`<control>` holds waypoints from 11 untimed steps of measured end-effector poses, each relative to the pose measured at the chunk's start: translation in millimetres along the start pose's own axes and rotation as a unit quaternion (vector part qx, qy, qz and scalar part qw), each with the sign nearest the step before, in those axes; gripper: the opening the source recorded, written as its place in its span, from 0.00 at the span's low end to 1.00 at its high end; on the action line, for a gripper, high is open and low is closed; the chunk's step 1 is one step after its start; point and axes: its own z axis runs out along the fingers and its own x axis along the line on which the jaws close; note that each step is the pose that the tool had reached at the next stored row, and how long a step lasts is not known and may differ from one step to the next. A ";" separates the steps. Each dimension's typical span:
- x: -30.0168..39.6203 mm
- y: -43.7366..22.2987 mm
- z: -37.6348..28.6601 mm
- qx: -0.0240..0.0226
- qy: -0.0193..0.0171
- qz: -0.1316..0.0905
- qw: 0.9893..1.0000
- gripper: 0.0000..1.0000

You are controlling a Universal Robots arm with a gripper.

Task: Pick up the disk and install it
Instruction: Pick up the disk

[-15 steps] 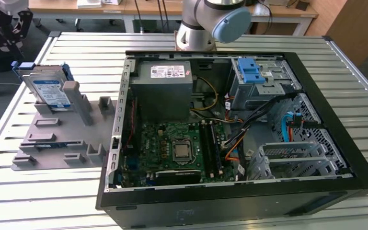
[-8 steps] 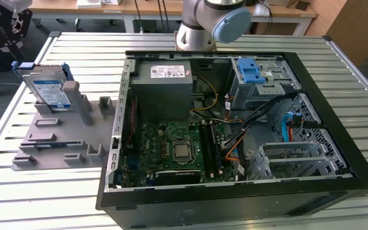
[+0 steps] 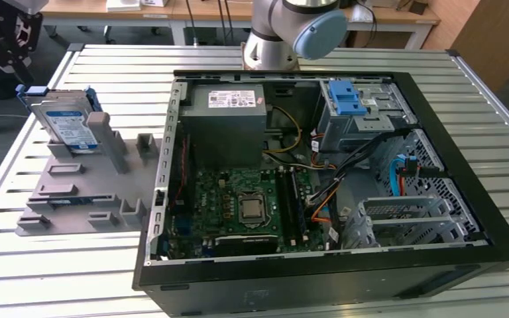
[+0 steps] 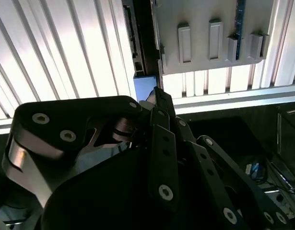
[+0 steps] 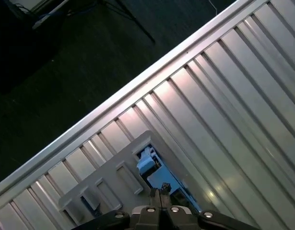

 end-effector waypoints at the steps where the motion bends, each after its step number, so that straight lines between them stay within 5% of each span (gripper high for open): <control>1: 0.0 0.0 0.1 0.000 0.000 -0.009 1.000 0.11; 6: 0.0 0.0 0.7 0.000 0.002 -0.054 0.999 0.11; 11: 0.0 0.0 1.0 -0.001 0.003 -0.099 0.995 0.11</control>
